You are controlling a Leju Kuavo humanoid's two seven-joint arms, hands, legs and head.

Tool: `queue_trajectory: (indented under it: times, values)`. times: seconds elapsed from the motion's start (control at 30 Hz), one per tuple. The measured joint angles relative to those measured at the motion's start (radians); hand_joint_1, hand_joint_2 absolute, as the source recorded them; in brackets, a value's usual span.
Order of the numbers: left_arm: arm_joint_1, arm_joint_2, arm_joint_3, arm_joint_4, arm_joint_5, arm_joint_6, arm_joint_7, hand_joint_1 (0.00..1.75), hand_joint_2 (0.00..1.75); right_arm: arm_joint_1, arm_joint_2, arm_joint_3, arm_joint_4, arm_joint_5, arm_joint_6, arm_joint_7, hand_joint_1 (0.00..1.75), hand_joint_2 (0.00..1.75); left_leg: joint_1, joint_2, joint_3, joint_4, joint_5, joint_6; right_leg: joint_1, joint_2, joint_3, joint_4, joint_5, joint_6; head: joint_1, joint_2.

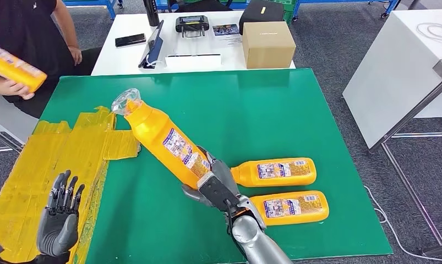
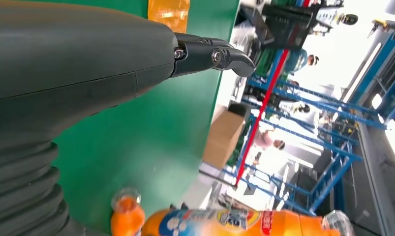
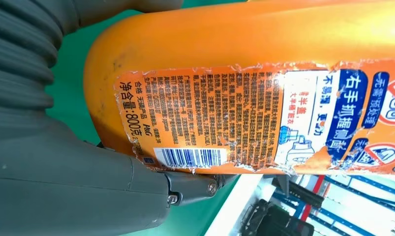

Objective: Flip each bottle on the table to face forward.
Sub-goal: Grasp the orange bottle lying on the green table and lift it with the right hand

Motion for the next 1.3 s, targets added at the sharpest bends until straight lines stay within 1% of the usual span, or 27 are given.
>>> queue_trajectory:
  times: [0.13, 0.33, 0.47, 0.8, 1.17, 1.3]
  values:
    - [0.030, -0.009, -0.058, -0.023, 0.013, -0.012, 0.011, 0.00, 1.75, 0.003, 0.014, 0.020, -0.005, 0.035, 0.012, 0.004, 1.75, 1.75, 0.000, 0.000, 0.000, 0.000, 0.000, 0.000, 0.000, 0.000, 0.000, 0.000, 0.000, 0.000, 0.000, 0.000]
    - [0.074, -0.012, -0.163, -0.066, 0.017, -0.005, 0.004, 0.00, 1.75, 0.001, 0.049, 0.104, 0.027, 0.123, -0.005, 0.024, 1.75, 1.75, 0.000, 0.000, -0.001, 0.000, 0.000, 0.000, 0.000, 0.000, 0.000, 0.000, 0.000, 0.000, 0.000, 0.000]
    - [0.090, -0.010, -0.203, -0.082, 0.038, 0.001, 0.002, 0.00, 1.75, -0.008, 0.057, 0.152, 0.067, 0.151, -0.015, 0.028, 1.75, 1.75, 0.000, 0.000, -0.001, 0.000, 0.000, 0.000, 0.000, -0.001, 0.000, 0.000, 0.000, 0.000, 0.000, 0.000]
    - [0.100, -0.002, -0.229, -0.091, 0.108, -0.003, 0.026, 0.00, 1.75, -0.041, 0.065, 0.236, 0.186, 0.193, -0.013, 0.026, 1.75, 1.75, 0.000, -0.001, -0.001, 0.000, 0.000, 0.000, 0.000, -0.002, 0.000, 0.000, 0.000, 0.000, 0.000, 0.000]
    - [0.105, 0.004, -0.229, -0.091, 0.122, -0.004, 0.035, 0.00, 1.75, -0.053, 0.067, 0.260, 0.232, 0.196, -0.011, 0.020, 1.75, 1.75, 0.000, 0.000, -0.001, 0.000, 0.000, 0.000, 0.000, -0.002, 0.000, 0.000, 0.000, 0.000, 0.000, 0.000]
    - [0.107, 0.005, -0.229, -0.091, 0.139, 0.004, 0.049, 0.00, 1.75, -0.061, 0.069, 0.285, 0.250, 0.197, -0.010, 0.019, 1.75, 1.75, 0.000, 0.000, -0.001, 0.000, 0.000, 0.000, 0.000, -0.002, 0.000, 0.000, 0.000, 0.000, 0.001, 0.000]
